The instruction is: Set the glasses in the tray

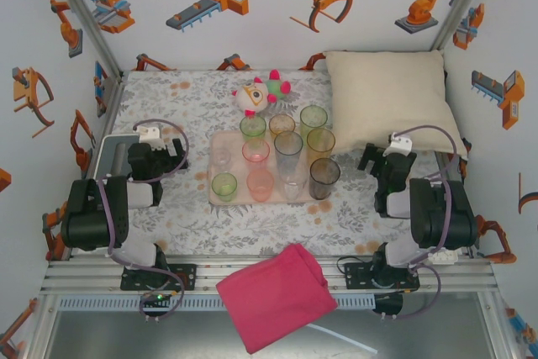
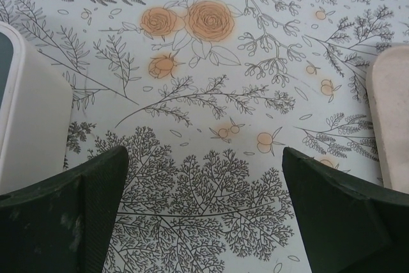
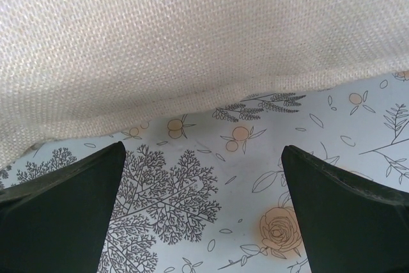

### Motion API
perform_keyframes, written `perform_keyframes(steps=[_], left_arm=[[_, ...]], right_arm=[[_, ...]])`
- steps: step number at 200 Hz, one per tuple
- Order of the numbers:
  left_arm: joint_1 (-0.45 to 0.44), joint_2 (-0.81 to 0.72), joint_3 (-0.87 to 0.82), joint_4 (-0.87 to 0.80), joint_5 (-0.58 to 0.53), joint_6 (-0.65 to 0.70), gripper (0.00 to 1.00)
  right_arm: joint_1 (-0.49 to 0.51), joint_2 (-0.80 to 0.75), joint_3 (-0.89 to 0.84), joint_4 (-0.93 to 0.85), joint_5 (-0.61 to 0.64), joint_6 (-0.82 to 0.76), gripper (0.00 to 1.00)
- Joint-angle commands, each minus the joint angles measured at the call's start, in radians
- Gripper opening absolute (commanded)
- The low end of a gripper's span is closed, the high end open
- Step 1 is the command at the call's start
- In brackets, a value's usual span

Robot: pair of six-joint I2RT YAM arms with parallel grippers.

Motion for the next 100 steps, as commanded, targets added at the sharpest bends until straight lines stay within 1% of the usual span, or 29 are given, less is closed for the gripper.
perform_keyframes(steps=[1,28,100], left_arm=[[-0.008,-0.012,0.023,-0.023,-0.034,0.022,0.97],[-0.007,-0.013,0.023,-0.024,-0.034,0.022,0.97],[-0.009,-0.013,0.023,-0.024,-0.036,0.021,0.97]], right_arm=[[-0.007,-0.001,0.06,-0.054,-0.037,-0.015,0.99],[-0.007,0.005,0.111,-0.135,-0.172,-0.064,0.99],[-0.007,0.004,0.115,-0.143,-0.172,-0.067,0.99]])
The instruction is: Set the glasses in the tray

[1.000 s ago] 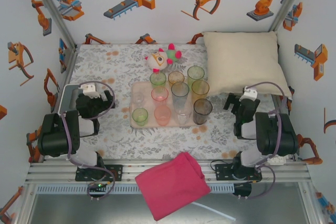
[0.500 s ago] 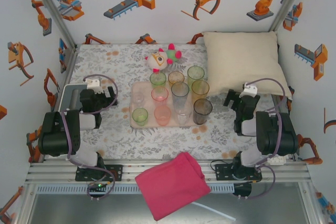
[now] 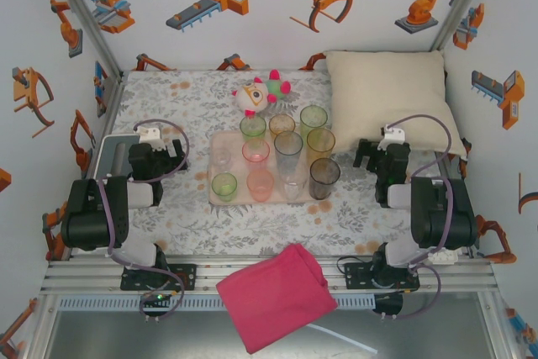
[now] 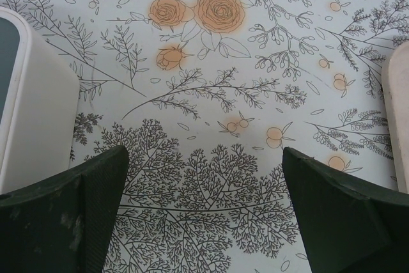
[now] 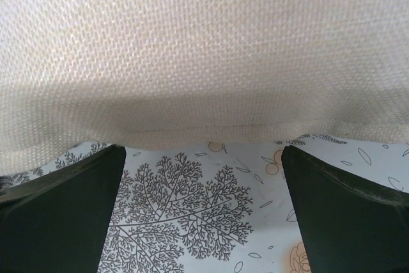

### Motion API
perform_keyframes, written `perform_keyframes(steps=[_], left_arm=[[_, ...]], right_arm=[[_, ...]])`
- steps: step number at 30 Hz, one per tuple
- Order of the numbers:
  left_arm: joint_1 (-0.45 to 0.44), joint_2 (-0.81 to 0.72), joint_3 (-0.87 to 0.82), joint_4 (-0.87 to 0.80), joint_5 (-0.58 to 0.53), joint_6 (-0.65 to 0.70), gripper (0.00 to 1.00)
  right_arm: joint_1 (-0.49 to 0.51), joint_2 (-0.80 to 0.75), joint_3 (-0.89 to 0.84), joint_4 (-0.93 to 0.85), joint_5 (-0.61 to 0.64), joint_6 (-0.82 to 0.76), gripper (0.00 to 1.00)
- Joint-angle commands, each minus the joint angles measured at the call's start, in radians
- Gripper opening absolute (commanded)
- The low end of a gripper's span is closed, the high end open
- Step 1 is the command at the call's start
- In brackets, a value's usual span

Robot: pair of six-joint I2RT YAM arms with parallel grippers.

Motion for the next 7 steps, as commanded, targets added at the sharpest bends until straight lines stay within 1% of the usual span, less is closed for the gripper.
perform_keyframes(steps=[1,7], left_arm=[[-0.006,-0.013,0.023,-0.007,-0.01,0.017,0.97],[-0.006,-0.012,0.022,-0.007,-0.009,0.017,0.97]], right_arm=[[-0.008,0.004,0.02,0.007,-0.013,-0.015,0.99],[-0.007,0.003,0.021,0.004,-0.013,-0.014,0.99]])
